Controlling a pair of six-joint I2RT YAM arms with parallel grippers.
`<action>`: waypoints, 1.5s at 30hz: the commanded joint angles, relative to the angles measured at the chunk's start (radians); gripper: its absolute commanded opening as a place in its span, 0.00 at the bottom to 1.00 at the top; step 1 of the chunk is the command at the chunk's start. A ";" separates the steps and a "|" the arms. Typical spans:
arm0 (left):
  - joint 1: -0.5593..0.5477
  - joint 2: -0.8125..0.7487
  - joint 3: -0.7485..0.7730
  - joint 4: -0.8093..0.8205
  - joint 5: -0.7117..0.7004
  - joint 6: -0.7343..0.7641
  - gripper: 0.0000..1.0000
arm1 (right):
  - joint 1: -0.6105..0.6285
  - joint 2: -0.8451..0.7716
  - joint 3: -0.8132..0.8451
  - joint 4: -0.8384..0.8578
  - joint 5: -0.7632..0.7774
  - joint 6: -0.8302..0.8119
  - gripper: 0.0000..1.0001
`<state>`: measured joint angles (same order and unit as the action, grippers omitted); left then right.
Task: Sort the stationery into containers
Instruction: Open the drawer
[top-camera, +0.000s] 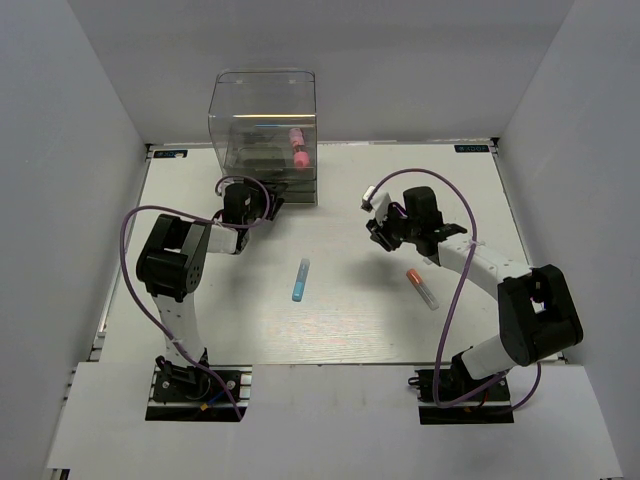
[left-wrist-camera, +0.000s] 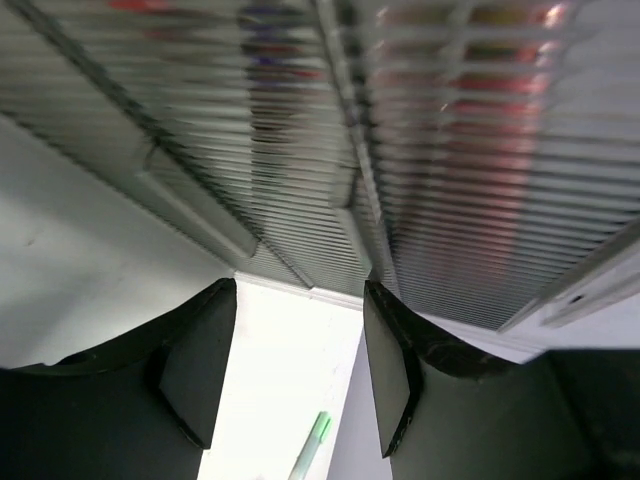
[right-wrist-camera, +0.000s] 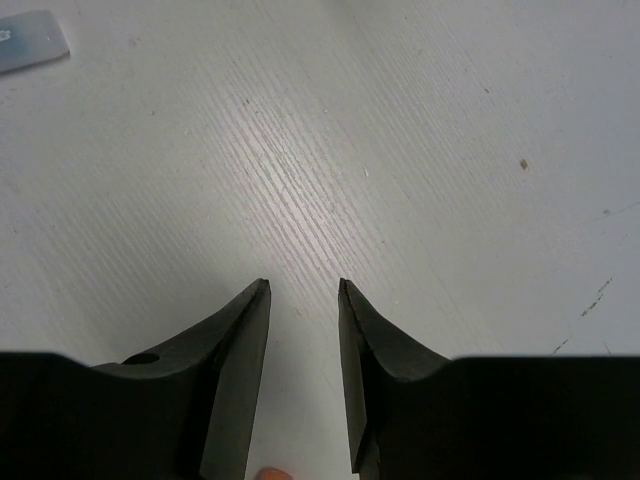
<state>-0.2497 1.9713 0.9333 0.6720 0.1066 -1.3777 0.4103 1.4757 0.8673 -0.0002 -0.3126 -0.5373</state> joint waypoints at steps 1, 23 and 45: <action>0.007 -0.002 0.045 -0.003 -0.042 -0.004 0.64 | -0.005 -0.035 -0.017 0.017 -0.013 0.002 0.40; 0.017 0.029 0.081 -0.113 -0.061 -0.004 0.39 | -0.014 -0.028 -0.019 0.019 -0.017 -0.001 0.40; 0.017 0.089 0.065 -0.045 -0.099 0.023 0.00 | -0.019 -0.028 -0.028 0.014 -0.014 -0.015 0.40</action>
<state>-0.2386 2.0537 1.0168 0.6209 0.0479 -1.3880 0.3946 1.4704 0.8524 0.0006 -0.3149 -0.5522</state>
